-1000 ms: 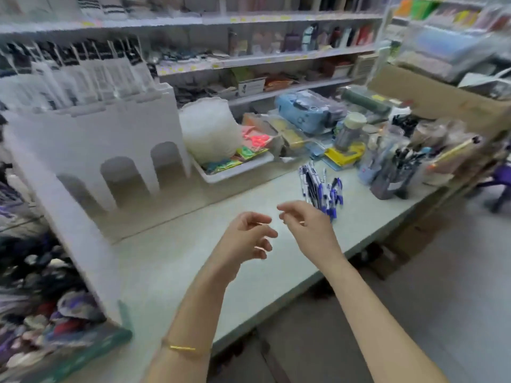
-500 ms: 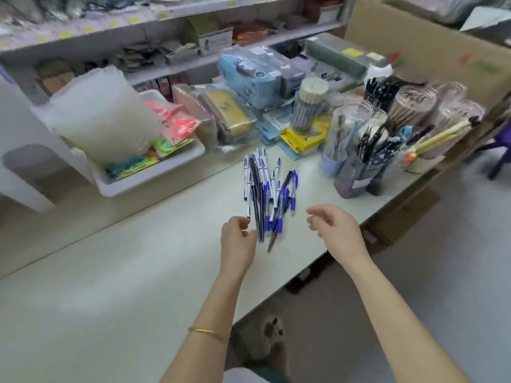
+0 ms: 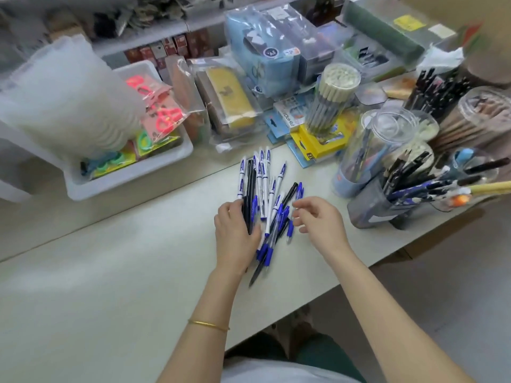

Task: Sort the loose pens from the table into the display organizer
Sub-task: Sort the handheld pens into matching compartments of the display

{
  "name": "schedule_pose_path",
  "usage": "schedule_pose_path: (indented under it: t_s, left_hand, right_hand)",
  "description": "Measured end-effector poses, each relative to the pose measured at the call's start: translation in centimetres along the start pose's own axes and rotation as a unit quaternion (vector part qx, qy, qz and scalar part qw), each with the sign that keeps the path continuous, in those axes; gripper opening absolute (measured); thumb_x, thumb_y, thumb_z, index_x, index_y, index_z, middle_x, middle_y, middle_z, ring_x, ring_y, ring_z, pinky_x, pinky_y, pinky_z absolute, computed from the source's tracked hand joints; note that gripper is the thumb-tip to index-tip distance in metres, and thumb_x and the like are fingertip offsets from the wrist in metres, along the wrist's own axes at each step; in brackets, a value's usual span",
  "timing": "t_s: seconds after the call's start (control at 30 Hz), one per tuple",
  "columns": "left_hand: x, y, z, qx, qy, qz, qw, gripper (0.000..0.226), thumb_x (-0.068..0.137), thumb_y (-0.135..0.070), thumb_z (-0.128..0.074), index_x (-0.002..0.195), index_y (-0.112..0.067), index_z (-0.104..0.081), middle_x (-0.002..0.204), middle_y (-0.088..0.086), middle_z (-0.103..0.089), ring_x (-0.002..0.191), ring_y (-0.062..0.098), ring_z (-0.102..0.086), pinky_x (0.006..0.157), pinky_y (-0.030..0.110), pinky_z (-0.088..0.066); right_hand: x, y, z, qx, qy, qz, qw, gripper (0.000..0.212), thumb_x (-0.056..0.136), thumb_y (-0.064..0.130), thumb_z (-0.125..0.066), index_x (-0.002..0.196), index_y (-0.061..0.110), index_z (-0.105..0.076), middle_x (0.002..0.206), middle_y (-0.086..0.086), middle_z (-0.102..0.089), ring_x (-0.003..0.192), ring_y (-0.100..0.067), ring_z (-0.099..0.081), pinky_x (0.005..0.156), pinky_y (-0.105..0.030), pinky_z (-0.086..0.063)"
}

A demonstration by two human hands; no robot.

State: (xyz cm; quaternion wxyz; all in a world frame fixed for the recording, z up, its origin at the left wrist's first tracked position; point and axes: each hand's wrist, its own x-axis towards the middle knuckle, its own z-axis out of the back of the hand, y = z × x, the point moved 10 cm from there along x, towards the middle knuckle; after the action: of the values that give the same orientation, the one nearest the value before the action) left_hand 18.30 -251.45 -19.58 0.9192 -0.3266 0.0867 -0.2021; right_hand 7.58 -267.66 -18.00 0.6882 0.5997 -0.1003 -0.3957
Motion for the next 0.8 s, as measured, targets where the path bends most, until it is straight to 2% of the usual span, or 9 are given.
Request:
schedule_pose_path:
  t_s: [0.1,0.37,0.53,0.67,0.8]
  left_hand:
    - [0.4,0.0,0.1,0.010,-0.014,0.010,1.000,0.059,0.081,-0.013,-0.069,0.133,0.001,-0.046,0.126,0.019,-0.047,0.114,0.035,-0.042,0.094,0.028,-0.027]
    - [2.3,0.1,0.4,0.148,-0.016,0.053,0.987,0.061,0.077,-0.014,-0.061,0.134,-0.001,-0.044,0.118,0.015,-0.052,0.105,0.034,-0.047,0.092,0.037,-0.036]
    - [3.4,0.1,0.7,0.157,-0.004,0.079,0.984,0.062,0.081,-0.020,-0.062,0.138,-0.003,-0.043,0.120,0.018,-0.049,0.107,0.036,-0.044,0.090,0.040,-0.039]
    - [5.1,-0.1,0.7,0.165,0.005,0.080,0.983,0.057,0.088,-0.027,-0.057,0.139,-0.006,-0.040,0.123,0.016,-0.047,0.109,0.034,-0.042,0.090,0.038,-0.038]
    - [6.6,-0.6,0.4,0.166,0.003,0.075,0.983,0.046,0.093,-0.033,-0.051,0.131,-0.008,-0.046,0.119,0.014,-0.047,0.107,0.031,-0.041,0.087,0.036,-0.037]
  right_hand:
    - [1.5,0.2,-1.0,-0.013,0.031,-0.005,0.999,0.026,0.088,-0.005,-0.049,0.089,0.017,-0.062,0.079,-0.006,-0.063,0.062,-0.012,-0.058,0.059,-0.024,-0.047]
    - [4.3,0.6,-1.5,0.002,0.055,-0.024,0.998,0.022,0.088,-0.005,-0.049,0.093,0.011,-0.063,0.080,-0.009,-0.063,0.058,-0.013,-0.055,0.050,-0.018,-0.046]
    - [5.6,1.4,-1.6,-0.005,0.062,-0.007,0.998,0.023,0.087,-0.005,-0.049,0.093,0.013,-0.063,0.080,-0.009,-0.064,0.063,-0.014,-0.058,0.059,-0.027,-0.049]
    - [6.3,1.6,-1.7,-0.005,0.062,-0.003,0.998,0.022,0.086,-0.005,-0.051,0.095,0.011,-0.064,0.081,-0.013,-0.064,0.064,-0.017,-0.059,0.064,-0.032,-0.050]
    - [6.7,1.3,-1.4,-0.008,0.056,-0.006,0.998,0.025,0.087,-0.004,-0.053,0.087,0.020,-0.063,0.079,-0.009,-0.065,0.063,-0.015,-0.060,0.063,-0.031,-0.052]
